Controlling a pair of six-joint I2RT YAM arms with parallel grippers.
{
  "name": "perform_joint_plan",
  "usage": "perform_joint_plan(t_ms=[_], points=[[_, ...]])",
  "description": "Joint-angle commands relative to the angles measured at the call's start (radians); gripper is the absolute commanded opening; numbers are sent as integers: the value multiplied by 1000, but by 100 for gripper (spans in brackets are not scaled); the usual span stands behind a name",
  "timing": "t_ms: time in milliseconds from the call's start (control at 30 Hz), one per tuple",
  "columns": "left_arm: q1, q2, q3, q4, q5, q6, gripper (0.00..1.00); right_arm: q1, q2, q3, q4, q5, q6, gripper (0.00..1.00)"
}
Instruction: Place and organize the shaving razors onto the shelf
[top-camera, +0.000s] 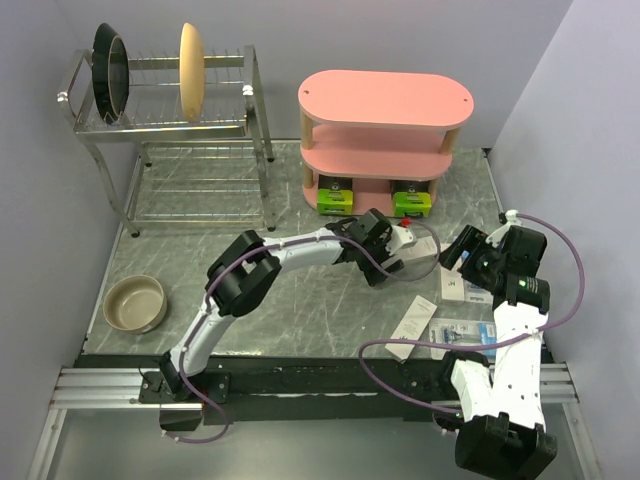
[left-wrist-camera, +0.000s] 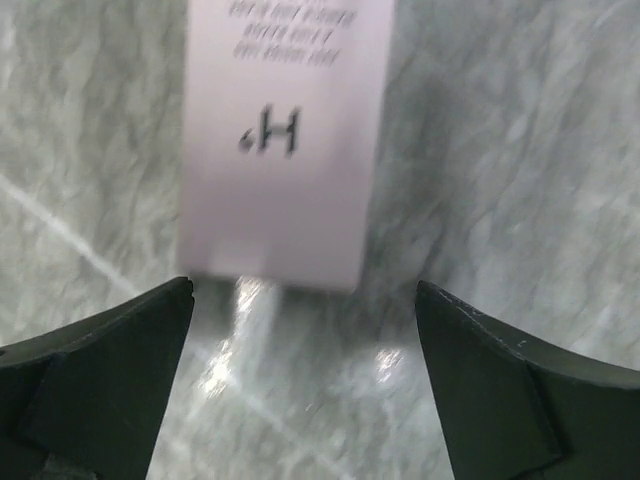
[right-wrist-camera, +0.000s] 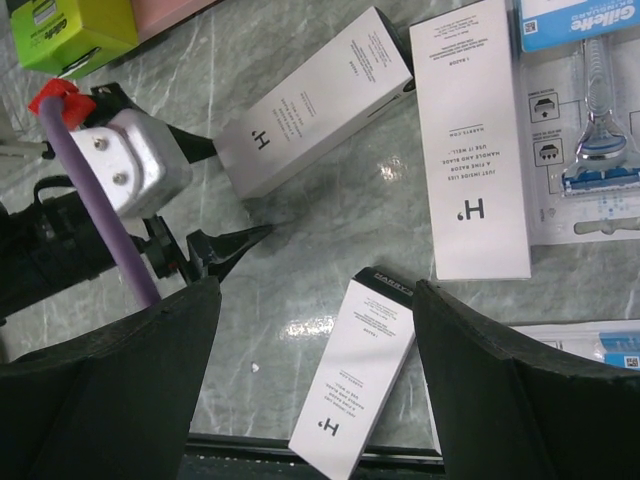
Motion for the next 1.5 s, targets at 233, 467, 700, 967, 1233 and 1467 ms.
perform_joint_plan(t_ms=[233, 467, 700, 967, 1233, 1467], points=[[35, 1, 41, -34, 18, 128, 99, 8, 23, -2, 50, -32, -17, 85], [33, 53, 133, -77, 101, 185, 99, 11, 26, 3, 47, -38, -20, 85], [27, 86, 176, -68, 124, 175, 99, 11, 28, -5, 53, -36, -17, 85], [18, 119, 222, -57, 148, 135, 92, 11, 35, -14, 64, -33, -9, 85], [13, 93, 170, -47, 160, 23, 54, 11, 49, -6, 68, -21, -11, 85], [16, -33, 55, -44, 113, -86, 44, 10, 49, 3, 70, -10, -11, 85]])
